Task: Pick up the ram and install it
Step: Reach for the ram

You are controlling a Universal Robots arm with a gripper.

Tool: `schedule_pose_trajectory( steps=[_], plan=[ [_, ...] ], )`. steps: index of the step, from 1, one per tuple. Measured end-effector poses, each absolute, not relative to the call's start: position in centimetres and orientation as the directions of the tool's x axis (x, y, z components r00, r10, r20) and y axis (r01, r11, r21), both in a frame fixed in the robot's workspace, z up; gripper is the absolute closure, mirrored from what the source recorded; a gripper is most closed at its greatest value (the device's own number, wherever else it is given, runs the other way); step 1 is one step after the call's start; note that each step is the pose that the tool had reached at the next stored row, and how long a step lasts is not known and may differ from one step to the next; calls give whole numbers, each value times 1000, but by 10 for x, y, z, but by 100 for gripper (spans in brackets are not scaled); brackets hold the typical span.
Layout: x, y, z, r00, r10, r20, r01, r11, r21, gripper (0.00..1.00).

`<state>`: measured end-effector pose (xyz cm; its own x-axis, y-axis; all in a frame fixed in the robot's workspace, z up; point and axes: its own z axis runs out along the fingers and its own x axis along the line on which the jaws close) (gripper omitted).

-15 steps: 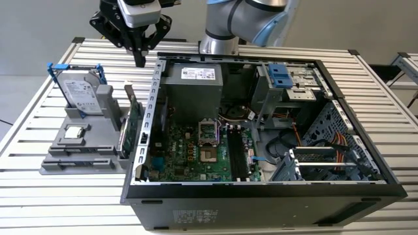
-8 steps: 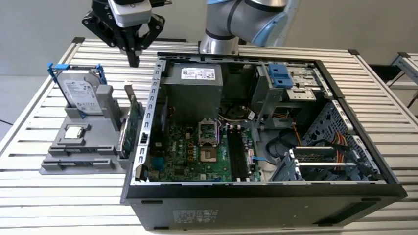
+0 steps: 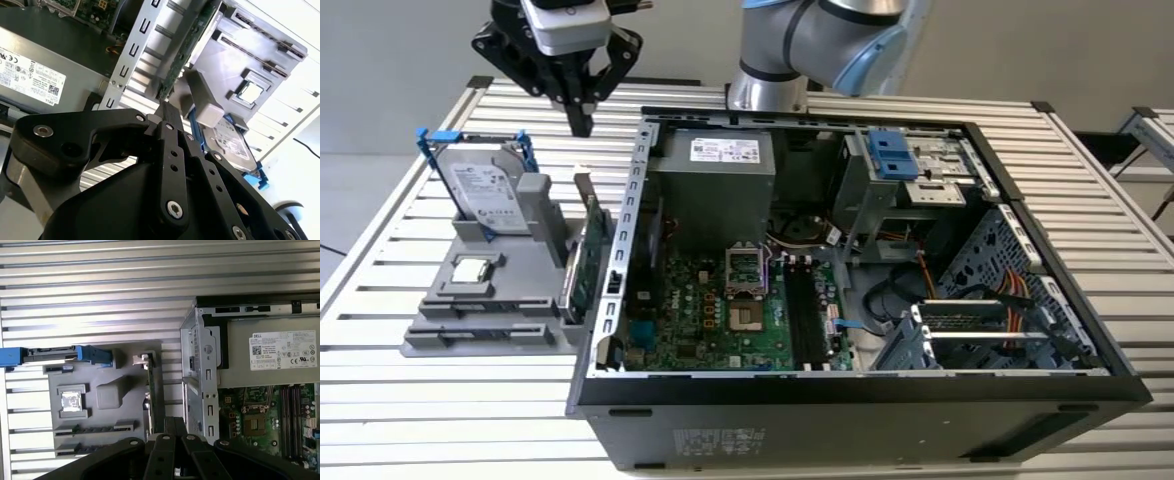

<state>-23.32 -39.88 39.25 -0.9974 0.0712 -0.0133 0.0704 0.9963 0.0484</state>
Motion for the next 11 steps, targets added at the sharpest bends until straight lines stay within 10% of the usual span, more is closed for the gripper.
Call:
schedule_pose_trajectory(
  steps=[11],
  plan=[
    [-253,-399,393,-997,71,-11,71,996,48,100]
  ],
)
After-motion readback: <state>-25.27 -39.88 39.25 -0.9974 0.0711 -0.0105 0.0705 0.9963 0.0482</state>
